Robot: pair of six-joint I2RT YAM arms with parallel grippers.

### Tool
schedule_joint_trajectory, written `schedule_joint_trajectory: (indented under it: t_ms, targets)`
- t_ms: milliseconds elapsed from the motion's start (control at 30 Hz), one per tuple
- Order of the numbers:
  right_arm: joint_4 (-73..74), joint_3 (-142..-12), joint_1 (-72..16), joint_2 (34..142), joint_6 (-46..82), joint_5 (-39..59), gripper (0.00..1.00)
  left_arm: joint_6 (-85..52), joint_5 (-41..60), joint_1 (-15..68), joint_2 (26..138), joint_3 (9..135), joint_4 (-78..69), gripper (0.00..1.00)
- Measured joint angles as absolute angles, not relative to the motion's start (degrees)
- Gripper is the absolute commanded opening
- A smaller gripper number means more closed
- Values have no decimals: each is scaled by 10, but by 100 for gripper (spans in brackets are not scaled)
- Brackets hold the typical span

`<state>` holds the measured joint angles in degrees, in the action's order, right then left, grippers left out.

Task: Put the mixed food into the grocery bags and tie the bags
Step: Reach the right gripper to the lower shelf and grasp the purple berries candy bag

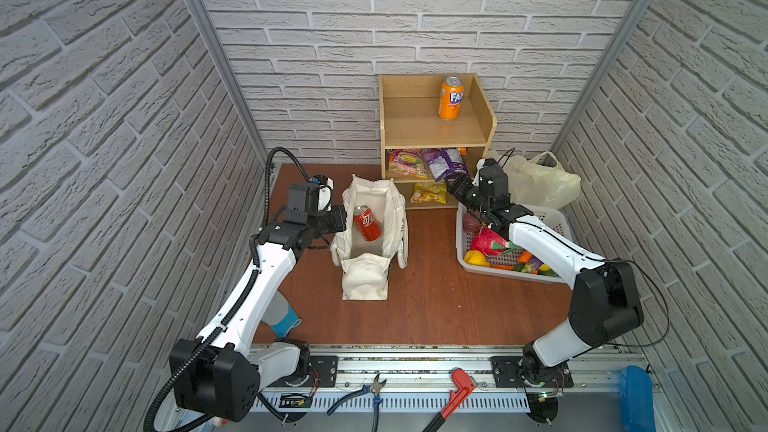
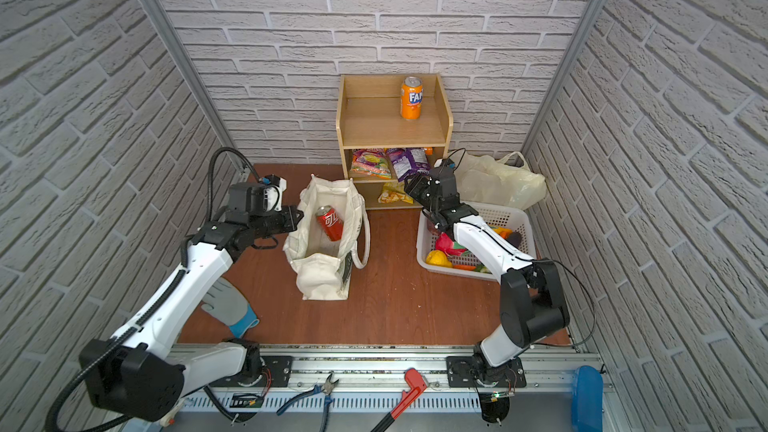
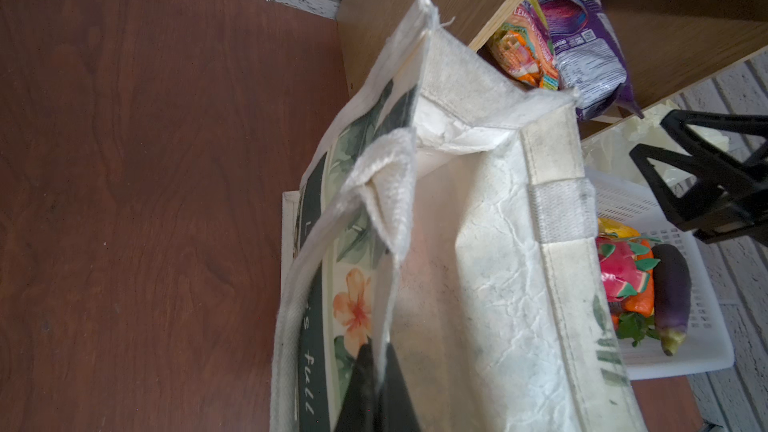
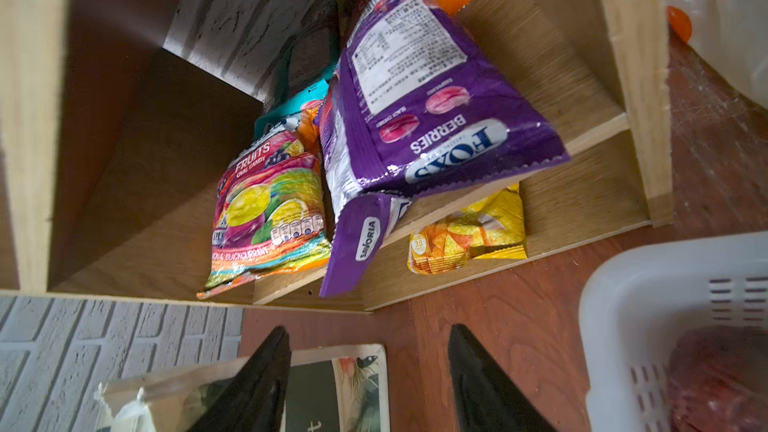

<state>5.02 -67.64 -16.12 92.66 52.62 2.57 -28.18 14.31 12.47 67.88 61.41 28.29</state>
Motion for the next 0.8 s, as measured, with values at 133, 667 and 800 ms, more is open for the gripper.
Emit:
schedule_joint_trajectory:
  t_ms: [133, 667, 800]
  targets:
    - [65, -696, -159, 963, 550, 27, 69, -283, 145, 125, 679, 612, 282, 0]
    - [103, -768, -156, 1043, 587, 29, 64, -284, 149, 123, 679, 606, 272, 0]
    - [114, -776, -155, 1058, 598, 29, 53, -286, 149, 122, 679, 603, 270, 0]
